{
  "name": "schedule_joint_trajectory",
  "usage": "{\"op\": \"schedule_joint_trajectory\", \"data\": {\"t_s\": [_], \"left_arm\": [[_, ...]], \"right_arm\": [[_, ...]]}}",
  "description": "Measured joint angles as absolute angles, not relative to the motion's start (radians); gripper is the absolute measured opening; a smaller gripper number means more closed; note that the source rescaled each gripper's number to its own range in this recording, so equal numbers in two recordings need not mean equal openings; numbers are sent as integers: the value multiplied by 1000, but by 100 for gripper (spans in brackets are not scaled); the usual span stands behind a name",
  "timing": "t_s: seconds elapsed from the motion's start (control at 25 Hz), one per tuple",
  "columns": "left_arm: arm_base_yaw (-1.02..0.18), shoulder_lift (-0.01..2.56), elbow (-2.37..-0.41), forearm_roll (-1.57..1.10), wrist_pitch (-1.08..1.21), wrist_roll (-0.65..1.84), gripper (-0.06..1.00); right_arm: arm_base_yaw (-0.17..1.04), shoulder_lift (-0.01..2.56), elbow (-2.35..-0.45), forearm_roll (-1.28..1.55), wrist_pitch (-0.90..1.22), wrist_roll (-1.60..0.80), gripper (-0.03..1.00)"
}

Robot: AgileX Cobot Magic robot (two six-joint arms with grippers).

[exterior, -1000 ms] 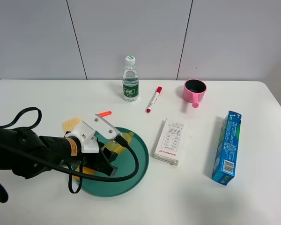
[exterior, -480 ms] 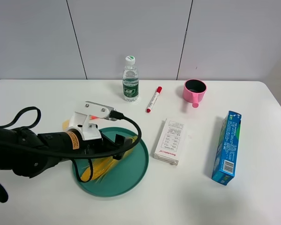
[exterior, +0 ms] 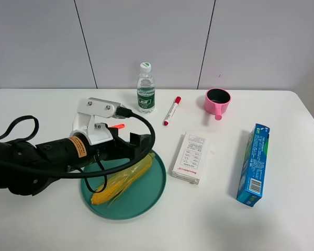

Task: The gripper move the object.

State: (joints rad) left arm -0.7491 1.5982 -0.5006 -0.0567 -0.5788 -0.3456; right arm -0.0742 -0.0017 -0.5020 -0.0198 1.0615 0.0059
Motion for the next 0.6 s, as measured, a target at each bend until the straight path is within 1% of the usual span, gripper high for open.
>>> {"op": "schedule_joint_trajectory", "data": {"t_s": [0.2,0.32,0.48,0.6], "left_arm": [[-747,1597,-501,-32,-327,-324,85],[-747,1597,-521,13,-178,-298,82],[-747,1597,-645,63,10,-283,82],[-747,1597,-770,99,90,-280,81]], "right_arm": [[-74,-2,-502,-20,1062,6,100],[-74,-2,-502,-20,1062,6,100],[-74,-2,-502,-20,1062,6,100],[-74,-2,-502,-20,1062,6,100]]}}
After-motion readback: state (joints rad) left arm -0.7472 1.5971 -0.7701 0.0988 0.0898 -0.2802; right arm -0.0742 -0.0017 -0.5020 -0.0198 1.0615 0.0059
